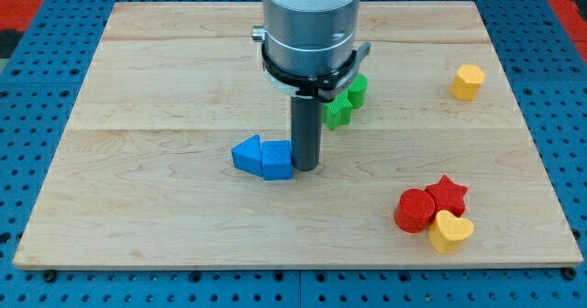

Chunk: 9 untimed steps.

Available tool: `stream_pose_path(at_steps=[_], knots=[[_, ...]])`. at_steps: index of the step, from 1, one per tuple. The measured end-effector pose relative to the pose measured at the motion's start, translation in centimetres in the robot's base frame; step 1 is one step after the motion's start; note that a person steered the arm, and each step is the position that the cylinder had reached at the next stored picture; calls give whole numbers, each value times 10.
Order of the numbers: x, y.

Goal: Drag yellow heart towards yellow hexagon

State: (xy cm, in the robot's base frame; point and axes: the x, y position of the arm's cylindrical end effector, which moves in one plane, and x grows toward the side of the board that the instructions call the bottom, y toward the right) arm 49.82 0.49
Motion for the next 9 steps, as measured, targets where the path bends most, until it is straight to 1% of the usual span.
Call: stream_pose_path(at_steps=[1, 2, 3, 5, 6, 8, 9], knots=[[0, -8], [6, 11], [38, 17], [107, 74], [112, 105], [104, 156], [107, 170]])
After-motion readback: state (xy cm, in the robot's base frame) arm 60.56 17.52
